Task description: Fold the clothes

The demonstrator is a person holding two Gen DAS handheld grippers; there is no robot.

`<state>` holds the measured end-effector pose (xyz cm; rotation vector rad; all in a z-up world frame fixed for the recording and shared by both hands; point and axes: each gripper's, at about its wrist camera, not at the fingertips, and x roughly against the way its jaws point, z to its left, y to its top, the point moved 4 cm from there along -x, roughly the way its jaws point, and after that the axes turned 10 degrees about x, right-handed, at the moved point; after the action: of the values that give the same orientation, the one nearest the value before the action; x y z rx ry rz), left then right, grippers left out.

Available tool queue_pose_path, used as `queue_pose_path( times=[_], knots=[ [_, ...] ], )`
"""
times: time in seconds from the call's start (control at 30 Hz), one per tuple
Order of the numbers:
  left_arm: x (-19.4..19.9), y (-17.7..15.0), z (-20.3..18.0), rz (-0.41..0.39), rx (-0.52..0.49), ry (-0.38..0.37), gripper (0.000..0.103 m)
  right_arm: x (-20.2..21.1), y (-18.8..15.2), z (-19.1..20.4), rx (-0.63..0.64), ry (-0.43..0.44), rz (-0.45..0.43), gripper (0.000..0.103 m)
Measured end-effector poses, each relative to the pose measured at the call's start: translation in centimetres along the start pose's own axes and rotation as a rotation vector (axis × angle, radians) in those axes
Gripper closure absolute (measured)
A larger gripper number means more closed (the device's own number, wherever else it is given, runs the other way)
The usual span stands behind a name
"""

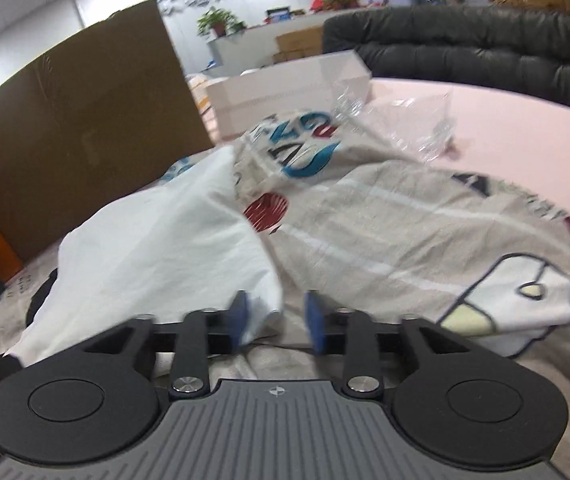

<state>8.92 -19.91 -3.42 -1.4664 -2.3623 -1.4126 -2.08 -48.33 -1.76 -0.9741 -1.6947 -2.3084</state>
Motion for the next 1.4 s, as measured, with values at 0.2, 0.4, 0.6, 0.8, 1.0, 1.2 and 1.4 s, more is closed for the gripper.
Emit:
queue_pose_path(
  times=[0.2, 0.4, 0.6, 0.8, 1.0, 1.2, 1.4],
  knots=[
    [4.9, -0.1, -0.6, -0.095, -0.096, 0.048, 0.017, 5.5, 1.0, 1.0, -0.051, 0.052, -0.093, 0.020],
    [11.3, -0.4, -1.0, -0.191, -0.218, 0.102, 0.007, 12.6, 1.6, 5.3, -0.019, 0.161, -0.163, 0.016],
    [18.8, -0.1, -0.5, -0.280, -0.283, 0.135, 0.004, 18.5, 1.4, 11.3, 0.059, 0.256, -0.184, 0.006],
    [28.8, 0.5, 1.1, -0.434, -0.326, 0.286, 0.002, 21.0, 0.8, 18.2, 0.107, 0.437, -0.153, 0.003],
    [38.4, 0.1, 1.9, -0.575, -0.376, 0.545, 0.000, 21.3, -0.3, 25.5, 0.180, 0.649, -0.119, 0.002],
    [40.1, -0.3, 1.3, -0.529, -0.359, 0.595, 0.000, 20.2, -2.3, 29.6, 0.235, 0.713, -0.082, 0.000],
    [33.3, 0.4, 2.3, -0.454, -0.279, 0.390, 0.000, 17.6, -3.5, 27.7, 0.204, 0.525, -0.138, 0.000]
  ],
)
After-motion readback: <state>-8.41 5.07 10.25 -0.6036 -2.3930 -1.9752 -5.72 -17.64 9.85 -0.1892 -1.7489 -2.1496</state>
